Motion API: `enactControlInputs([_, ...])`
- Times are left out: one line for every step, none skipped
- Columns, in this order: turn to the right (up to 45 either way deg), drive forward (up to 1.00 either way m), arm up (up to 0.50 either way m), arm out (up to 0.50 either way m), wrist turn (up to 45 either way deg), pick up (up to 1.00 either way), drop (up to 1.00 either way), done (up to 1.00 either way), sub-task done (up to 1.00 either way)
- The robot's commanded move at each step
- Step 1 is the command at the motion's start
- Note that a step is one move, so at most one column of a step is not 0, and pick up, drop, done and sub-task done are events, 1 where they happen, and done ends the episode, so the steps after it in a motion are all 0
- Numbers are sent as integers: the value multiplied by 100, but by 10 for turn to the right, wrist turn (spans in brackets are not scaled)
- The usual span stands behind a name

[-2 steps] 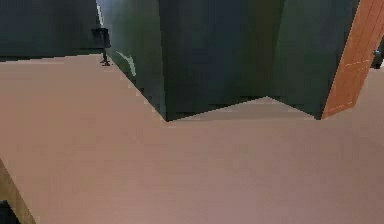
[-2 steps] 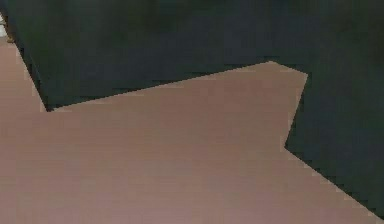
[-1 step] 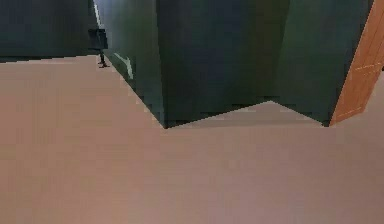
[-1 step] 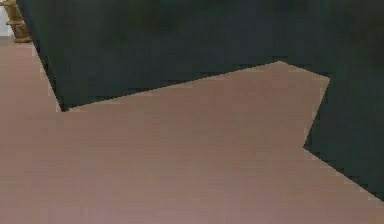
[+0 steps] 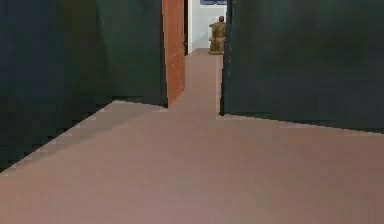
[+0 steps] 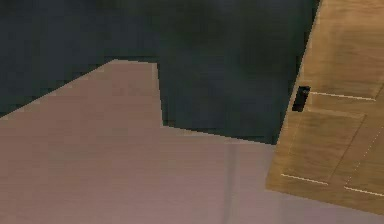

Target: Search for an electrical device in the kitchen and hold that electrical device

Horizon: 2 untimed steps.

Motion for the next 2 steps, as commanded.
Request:
enactControlInputs([0, 100, 0, 0, 0, 0, 0, 0, 0])
enactControlInputs([0, 100, 0, 0, 0, 0, 0, 0, 0])
